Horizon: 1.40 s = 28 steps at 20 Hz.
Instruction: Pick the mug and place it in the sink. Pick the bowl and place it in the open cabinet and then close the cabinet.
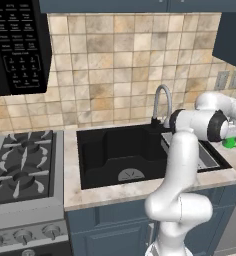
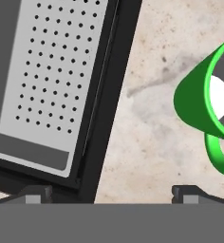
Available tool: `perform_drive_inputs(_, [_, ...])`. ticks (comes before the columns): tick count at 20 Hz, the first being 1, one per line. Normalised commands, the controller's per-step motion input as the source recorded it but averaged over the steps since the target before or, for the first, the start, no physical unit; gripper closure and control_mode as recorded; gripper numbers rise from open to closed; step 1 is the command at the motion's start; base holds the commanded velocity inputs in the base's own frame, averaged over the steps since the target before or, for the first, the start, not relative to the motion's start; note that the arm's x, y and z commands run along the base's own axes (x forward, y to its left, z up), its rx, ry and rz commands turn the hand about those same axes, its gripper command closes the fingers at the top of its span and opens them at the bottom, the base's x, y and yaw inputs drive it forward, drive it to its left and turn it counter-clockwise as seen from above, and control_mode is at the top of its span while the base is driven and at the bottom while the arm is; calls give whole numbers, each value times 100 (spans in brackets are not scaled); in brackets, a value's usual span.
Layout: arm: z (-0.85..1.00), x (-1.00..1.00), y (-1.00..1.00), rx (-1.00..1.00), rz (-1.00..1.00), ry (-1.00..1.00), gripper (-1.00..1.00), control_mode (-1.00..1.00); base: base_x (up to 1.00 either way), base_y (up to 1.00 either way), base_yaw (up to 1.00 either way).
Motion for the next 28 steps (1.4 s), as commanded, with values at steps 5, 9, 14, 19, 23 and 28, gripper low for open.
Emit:
perform_drive_inputs(5, [0, 6, -16, 0, 0, 0, -100, -100, 0, 0, 0])
perform_drive_inputs(9, [0, 14, -17, 0, 0, 0, -100, -100, 0, 0, 0])
perform_drive_inputs(14, [-15, 20, -15, 0, 0, 0, -100, -100, 0, 0, 0])
perform_drive_inputs(19, [-33, 27, -7, 0, 0, 0, -100, -100, 0, 0, 0])
perform_drive_inputs(23, [-34, 26, -5, 0, 0, 0, -100, -100, 0, 0, 0])
perform_drive_inputs(28, [-9, 19, -17, 0, 0, 0, -100, -100, 0, 0, 0])
